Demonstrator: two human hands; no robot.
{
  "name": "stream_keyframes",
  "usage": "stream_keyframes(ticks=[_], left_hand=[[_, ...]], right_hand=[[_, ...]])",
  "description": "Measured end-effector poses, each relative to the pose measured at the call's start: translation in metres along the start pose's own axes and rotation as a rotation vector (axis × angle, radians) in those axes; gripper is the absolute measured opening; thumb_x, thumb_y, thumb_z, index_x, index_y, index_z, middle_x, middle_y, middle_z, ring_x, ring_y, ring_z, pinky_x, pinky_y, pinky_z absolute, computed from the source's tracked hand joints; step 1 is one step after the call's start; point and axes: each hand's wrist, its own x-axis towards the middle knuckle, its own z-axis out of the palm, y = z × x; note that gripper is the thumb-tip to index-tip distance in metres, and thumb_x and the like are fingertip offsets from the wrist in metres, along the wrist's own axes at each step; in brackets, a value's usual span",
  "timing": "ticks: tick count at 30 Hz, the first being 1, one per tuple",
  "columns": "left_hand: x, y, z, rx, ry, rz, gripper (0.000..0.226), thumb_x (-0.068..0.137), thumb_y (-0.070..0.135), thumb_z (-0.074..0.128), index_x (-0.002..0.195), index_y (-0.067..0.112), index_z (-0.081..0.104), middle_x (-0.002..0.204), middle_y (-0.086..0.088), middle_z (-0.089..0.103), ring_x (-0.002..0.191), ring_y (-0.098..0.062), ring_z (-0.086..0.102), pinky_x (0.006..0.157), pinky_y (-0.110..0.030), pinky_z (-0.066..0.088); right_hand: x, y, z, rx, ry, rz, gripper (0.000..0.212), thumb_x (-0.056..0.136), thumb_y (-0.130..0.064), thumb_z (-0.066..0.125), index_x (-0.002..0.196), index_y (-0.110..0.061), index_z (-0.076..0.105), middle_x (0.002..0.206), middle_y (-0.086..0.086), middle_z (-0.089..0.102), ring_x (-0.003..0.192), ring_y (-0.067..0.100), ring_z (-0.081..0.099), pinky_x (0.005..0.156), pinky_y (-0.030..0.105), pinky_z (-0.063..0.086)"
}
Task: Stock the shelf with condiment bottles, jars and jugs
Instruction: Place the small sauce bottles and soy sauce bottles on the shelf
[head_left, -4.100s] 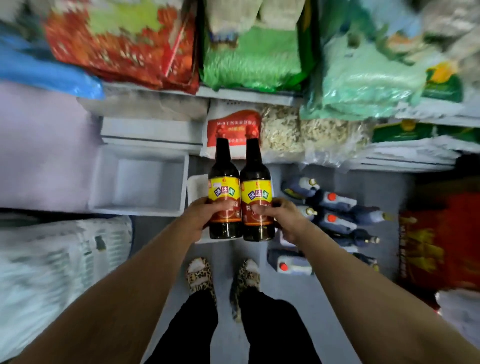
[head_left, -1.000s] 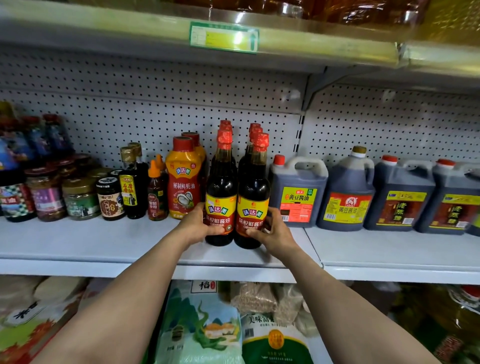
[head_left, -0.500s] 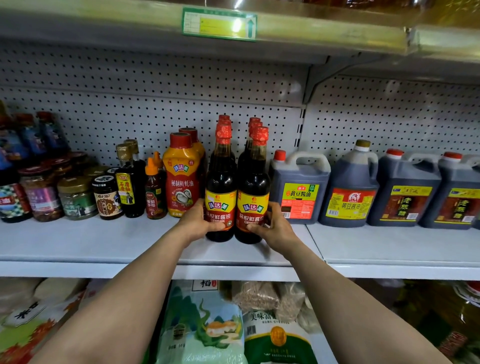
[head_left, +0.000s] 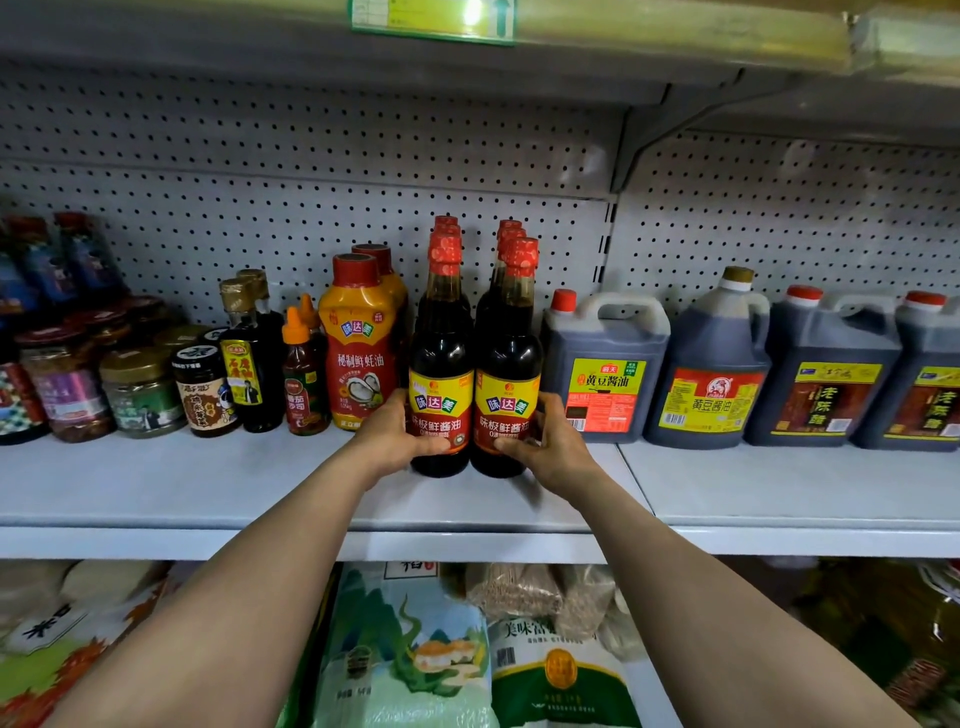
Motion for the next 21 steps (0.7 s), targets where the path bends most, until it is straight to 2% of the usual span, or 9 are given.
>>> stream_keyframes(ticks=[5, 11, 21], left_hand=[[0.007, 0.001, 0.003, -0.005, 0.014, -0.007, 0.081, 0.074, 0.017, 0.084, 0.139, 0.023, 0.038, 0.137, -0.002, 0.054, 0.125, -0.023, 0.051, 0.102, -0.050, 0.046], [0.015, 0.000, 0.005, -0.001, 0.027, -0.010, 0.081, 0.074, 0.018, 0.084, 0.140, 0.023, 0.038, 0.137, -0.003, 0.054, 0.126, -0.024, 0.051, 0.102, -0.050, 0.046], [0.034, -0.003, 0.006, -0.008, 0.046, -0.002, 0.081, 0.073, 0.021, 0.085, 0.141, 0.024, 0.040, 0.137, -0.002, 0.055, 0.126, -0.024, 0.051, 0.103, -0.051, 0.046]], right_hand=[[0.006, 0.000, 0.003, -0.023, 0.033, -0.002, 0.070, 0.081, -0.016, 0.080, 0.136, -0.019, 0.036, 0.122, -0.004, 0.060, 0.117, 0.019, 0.059, 0.102, 0.039, 0.049], [0.013, 0.001, 0.005, -0.054, 0.058, 0.003, 0.071, 0.082, -0.015, 0.080, 0.138, -0.017, 0.035, 0.131, 0.004, 0.060, 0.122, 0.023, 0.057, 0.105, 0.046, 0.048], [0.030, 0.006, 0.009, -0.098, 0.116, -0.002, 0.072, 0.081, -0.020, 0.081, 0.140, -0.019, 0.039, 0.133, 0.002, 0.060, 0.123, 0.023, 0.057, 0.103, 0.042, 0.048]])
